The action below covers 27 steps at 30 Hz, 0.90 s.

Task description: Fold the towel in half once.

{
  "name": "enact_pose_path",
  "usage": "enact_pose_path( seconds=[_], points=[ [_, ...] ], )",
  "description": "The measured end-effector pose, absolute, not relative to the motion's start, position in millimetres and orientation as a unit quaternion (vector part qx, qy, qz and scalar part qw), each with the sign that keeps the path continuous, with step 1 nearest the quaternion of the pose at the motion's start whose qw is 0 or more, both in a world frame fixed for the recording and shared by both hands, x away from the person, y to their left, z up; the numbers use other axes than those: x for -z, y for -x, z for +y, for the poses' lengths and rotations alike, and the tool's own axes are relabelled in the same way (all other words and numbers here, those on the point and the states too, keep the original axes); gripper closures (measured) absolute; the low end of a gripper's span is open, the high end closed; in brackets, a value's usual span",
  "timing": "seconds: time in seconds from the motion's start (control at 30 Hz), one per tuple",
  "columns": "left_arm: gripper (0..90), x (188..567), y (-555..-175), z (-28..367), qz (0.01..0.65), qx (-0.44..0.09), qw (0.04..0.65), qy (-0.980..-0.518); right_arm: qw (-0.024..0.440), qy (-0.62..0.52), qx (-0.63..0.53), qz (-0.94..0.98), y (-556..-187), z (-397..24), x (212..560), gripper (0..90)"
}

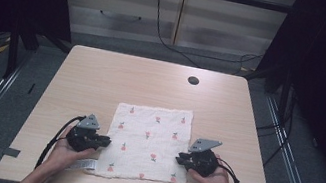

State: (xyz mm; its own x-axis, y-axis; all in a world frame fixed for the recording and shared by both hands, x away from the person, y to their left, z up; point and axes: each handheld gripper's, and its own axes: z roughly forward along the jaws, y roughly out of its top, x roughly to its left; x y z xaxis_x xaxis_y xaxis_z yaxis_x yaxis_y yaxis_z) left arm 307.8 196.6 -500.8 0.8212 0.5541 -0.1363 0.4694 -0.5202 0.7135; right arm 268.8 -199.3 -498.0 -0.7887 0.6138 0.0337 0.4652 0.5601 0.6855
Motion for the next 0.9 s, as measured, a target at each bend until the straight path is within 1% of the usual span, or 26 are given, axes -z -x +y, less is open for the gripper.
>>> enact_pose_path(
  seconds=[0.03, 0.13, 0.33, 0.5, 0.57, 0.6, 0.63, 0.67, 0.77, 0.83, 0.9],
  points=[
    [81.6, 501.5, -306.8, 196.7, 0.293, -0.057, 0.394, -0.869, 0.106, -0.307, -0.353, 0.877, -267.8, -199.0, 498.0, 81.2],
    [86.0, 501.9, -301.9, 197.0, 0.293, -0.058, 0.395, -0.869, 0.101, -0.302, -0.355, 0.879, -265.5, -200.5, 497.9, 84.5],
    [88.6, 500.3, -285.4, 197.9, 0.283, -0.053, 0.389, -0.875, 0.091, -0.307, -0.362, 0.876, -254.9, -206.2, 498.2, 86.2],
    [89.4, 499.6, -275.1, 198.3, 0.277, -0.025, 0.391, -0.877, 0.079, -0.309, -0.363, 0.875, -243.9, -210.4, 497.8, 87.2],
    [89.1, 499.1, -273.7, 198.2, 0.276, -0.025, 0.39, -0.878, 0.075, -0.308, -0.362, 0.877, -239.3, -210.6, 497.0, 86.1],
    [88.2, 499.0, -274.2, 198.2, 0.28, -0.02, 0.392, -0.876, 0.071, -0.307, -0.362, 0.877, -237.4, -210.8, 496.6, 81.5],
    [83.9, 498.2, -273.8, 197.3, 0.28, -0.023, 0.39, -0.877, 0.061, -0.311, -0.367, 0.875, -236.2, -210.9, 496.7, 77.0],
    [80.4, 497.5, -273.8, 196.4, 0.277, -0.023, 0.388, -0.878, 0.059, -0.313, -0.364, 0.875, -235.7, -210.8, 495.7, 75.2],
    [73.1, 493.9, -278.2, 196.4, 0.279, -0.018, 0.403, -0.872, 0.071, -0.316, -0.38, 0.866, -244.8, -213.6, 487.8, 72.2],
    [71.5, 489.2, -283.9, 196.6, 0.282, -0.025, 0.408, -0.868, 0.084, -0.324, -0.389, 0.858, -258.6, -218.1, 479.7, 72.0],
    [67.0, 485.6, -292.6, 196.7, 0.278, -0.018, 0.429, -0.86, 0.097, -0.333, -0.392, 0.852, -277.5, -223.9, 473.5, 71.3]
  ],
)
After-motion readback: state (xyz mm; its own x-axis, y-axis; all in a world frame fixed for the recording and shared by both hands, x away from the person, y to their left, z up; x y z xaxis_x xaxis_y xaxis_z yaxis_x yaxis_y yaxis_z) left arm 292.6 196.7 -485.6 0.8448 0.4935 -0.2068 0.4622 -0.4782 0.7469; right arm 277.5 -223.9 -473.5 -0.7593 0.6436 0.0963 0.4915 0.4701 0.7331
